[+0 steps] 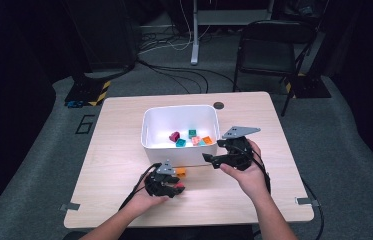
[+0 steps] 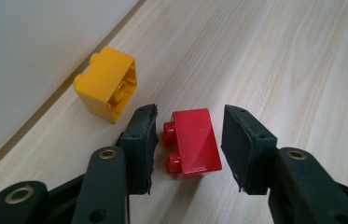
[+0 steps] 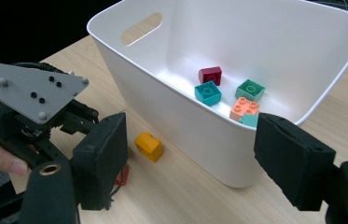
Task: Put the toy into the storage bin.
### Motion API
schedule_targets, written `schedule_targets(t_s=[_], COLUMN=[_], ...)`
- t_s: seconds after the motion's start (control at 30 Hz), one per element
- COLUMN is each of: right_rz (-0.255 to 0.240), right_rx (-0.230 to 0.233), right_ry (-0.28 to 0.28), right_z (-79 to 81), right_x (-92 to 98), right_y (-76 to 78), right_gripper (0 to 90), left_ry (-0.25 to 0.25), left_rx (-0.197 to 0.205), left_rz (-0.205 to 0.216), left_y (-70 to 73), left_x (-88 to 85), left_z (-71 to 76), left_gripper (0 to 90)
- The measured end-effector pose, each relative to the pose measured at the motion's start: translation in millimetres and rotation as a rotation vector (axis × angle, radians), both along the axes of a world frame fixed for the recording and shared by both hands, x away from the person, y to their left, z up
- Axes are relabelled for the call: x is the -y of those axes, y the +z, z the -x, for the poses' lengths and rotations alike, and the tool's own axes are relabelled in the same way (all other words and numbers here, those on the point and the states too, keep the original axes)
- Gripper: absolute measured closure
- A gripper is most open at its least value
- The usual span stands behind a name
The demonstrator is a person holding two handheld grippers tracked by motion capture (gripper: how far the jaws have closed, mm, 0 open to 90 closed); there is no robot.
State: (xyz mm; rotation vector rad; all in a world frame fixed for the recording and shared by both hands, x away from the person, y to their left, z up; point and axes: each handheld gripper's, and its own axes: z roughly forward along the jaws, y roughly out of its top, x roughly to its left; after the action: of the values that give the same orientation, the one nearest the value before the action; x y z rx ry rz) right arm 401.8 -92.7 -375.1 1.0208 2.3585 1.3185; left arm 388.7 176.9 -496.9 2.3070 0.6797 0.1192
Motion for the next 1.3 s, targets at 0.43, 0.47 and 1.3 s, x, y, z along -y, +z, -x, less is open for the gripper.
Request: schedule_targets(t_s=[0.43, 0.47, 1.3], right_rz=[-0.002, -0.002, -0.003], right_rx=[0.001, 0.001, 0.003], right_ry=[-0.001, -0.001, -0.002], right_z=[-0.5, -0.5, -0.3], right_x=[0.5, 0.5, 1.1], right_y=[-0.4, -0.5, 0.2], right_gripper=[25.3, 25.3, 25.6], left_ry=[0.005, 0.002, -0.013], left_rx=[-0.011, -0.01, 0.018], left_rz=[-0.03, -0.037, 0.009], left_y=[-8.0, -7.4, 35.9], left_x=[0.2, -0.5, -3.4], left_z=[-2.5, -2.8, -2.7], left_gripper=[66.9, 66.9, 66.9])
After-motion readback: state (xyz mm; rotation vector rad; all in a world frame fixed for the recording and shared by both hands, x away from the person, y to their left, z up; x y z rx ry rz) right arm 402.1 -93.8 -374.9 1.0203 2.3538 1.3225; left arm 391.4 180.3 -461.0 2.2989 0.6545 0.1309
